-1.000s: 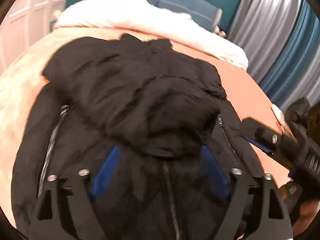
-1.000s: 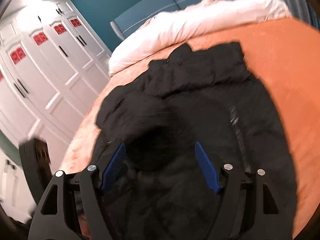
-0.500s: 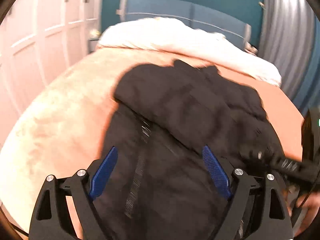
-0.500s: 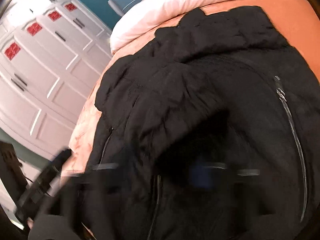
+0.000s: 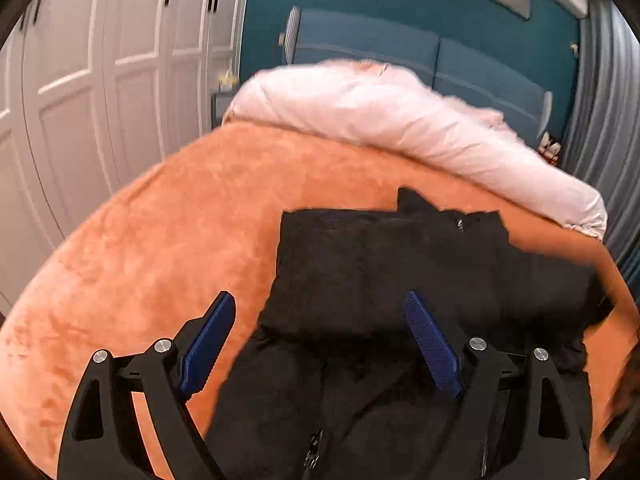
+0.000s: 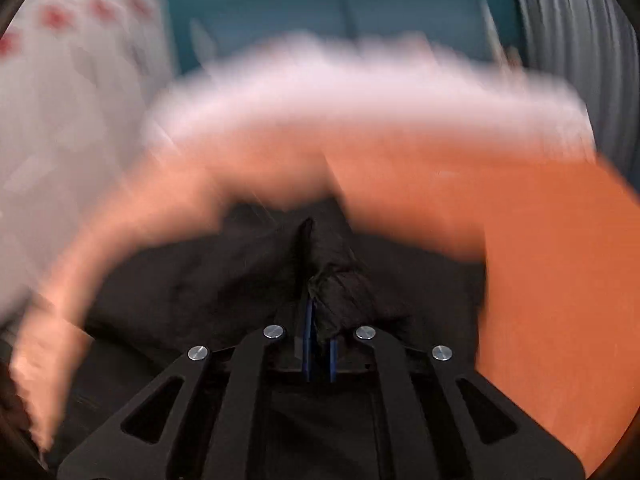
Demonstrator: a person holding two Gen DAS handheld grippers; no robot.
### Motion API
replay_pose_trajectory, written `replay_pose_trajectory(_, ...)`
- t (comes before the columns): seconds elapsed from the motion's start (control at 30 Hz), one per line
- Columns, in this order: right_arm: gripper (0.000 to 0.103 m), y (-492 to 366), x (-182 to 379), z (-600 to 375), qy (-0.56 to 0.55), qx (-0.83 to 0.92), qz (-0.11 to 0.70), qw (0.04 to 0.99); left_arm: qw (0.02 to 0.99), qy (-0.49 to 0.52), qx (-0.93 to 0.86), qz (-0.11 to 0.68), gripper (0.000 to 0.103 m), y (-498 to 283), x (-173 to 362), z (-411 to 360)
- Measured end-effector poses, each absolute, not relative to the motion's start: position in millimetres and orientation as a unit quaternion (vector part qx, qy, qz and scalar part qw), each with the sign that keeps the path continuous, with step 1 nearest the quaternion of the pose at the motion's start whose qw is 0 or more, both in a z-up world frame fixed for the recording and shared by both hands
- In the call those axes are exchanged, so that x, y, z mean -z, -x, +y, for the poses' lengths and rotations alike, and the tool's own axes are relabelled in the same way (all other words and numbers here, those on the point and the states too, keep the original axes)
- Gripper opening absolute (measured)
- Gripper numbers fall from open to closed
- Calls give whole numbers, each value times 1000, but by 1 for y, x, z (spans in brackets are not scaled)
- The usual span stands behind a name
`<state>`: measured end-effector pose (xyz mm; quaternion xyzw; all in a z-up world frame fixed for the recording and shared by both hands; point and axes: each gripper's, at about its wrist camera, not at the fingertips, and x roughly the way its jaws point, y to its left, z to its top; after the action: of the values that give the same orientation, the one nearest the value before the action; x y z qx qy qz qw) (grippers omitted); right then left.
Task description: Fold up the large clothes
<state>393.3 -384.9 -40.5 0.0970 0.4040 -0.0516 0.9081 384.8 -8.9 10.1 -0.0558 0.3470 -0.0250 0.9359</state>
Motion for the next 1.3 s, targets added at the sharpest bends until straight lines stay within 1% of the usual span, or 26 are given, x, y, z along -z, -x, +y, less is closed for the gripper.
replay_pose_trajectory(0.03, 10, -386, 60, -395, -125, 51, 417, 899, 932, 58, 19, 356, 84, -393, -5, -10)
replay_pose_trajectory(0.07, 13, -374, 60, -398, -143, 51, 398, 905, 931, 58, 19, 359, 84, -397, -3, -11)
replay_pose_trajectory(0.13, 29, -346, 46, -401, -158, 70, 358, 918, 930, 47, 9, 365, 84, -406, 2, -14)
replay_pose_trajectory(0.23, 31, -317, 26, -400, -172, 88, 308, 932, 928, 16, -7, 372, 84, -417, 8, -19)
replay_pose_trajectory(0.27, 30, -314, 21, -402, -179, 88, 302, 932, 927, 10, -12, 375, 84, -421, 10, -21)
replay_pose_trajectory(0.33, 18, -316, 4, -385, -195, 44, 286, 937, 924, 9, -18, 383, 84, -426, 13, -23)
replay_pose_trajectory(0.37, 17, -320, -4, -376, -190, 32, 280, 940, 922, 10, -21, 387, 84, -429, 15, -25)
replay_pose_trajectory(0.47, 16, -339, -27, -326, -157, -33, 274, 948, 918, 10, -29, 396, 84, -433, 18, -28)
replay_pose_trajectory(0.53, 16, -351, -27, -294, -132, -66, 279, 949, 915, 7, -33, 402, 84, -436, 20, -31)
replay_pose_trajectory(0.63, 16, -377, -9, -249, -80, -89, 307, 944, 910, -7, -40, 412, 84, -440, 26, -38)
replay_pose_trajectory(0.73, 16, -395, 18, -237, -60, -83, 346, 933, 906, -19, -46, 421, 84, -443, 34, -41)
replay_pose_trajectory(0.77, 15, -397, 27, -239, -52, -77, 353, 931, 904, -22, -47, 425, 84, -445, 38, -42)
replay_pose_trajectory(0.87, 8, -394, 50, -264, -52, -56, 370, 926, 897, -34, -46, 438, 88, -449, 55, -42)
replay_pose_trajectory(0.9, 0, -392, 54, -280, -62, -51, 372, 925, 896, -35, -43, 441, 89, -450, 60, -41)
replay_pose_trajectory(0.97, 0, -383, 61, -315, -95, -37, 372, 923, 897, -35, -38, 440, 93, -450, 72, -39)
replay_pose_trajectory(1.0, 0, -378, 64, -331, -111, -30, 370, 922, 899, -37, -39, 435, 97, -450, 76, -39)
replay_pose_trajectory(1.1, 0, -362, 68, -369, -155, -13, 362, 919, 900, -30, -32, 434, 98, -452, 84, -35)
replay_pose_trajectory(1.17, 0, -352, 62, -379, -163, 3, 359, 919, 897, -25, -29, 441, 98, -454, 81, -33)
replay_pose_trajectory(1.23, 0, -343, 41, -383, -164, 17, 340, 926, 899, -12, -22, 437, 78, -451, 60, -30)
replay_pose_trajectory(1.3, 2, -341, 20, -387, -166, 19, 305, 938, 914, 13, -7, 406, 78, -446, 33, -29)
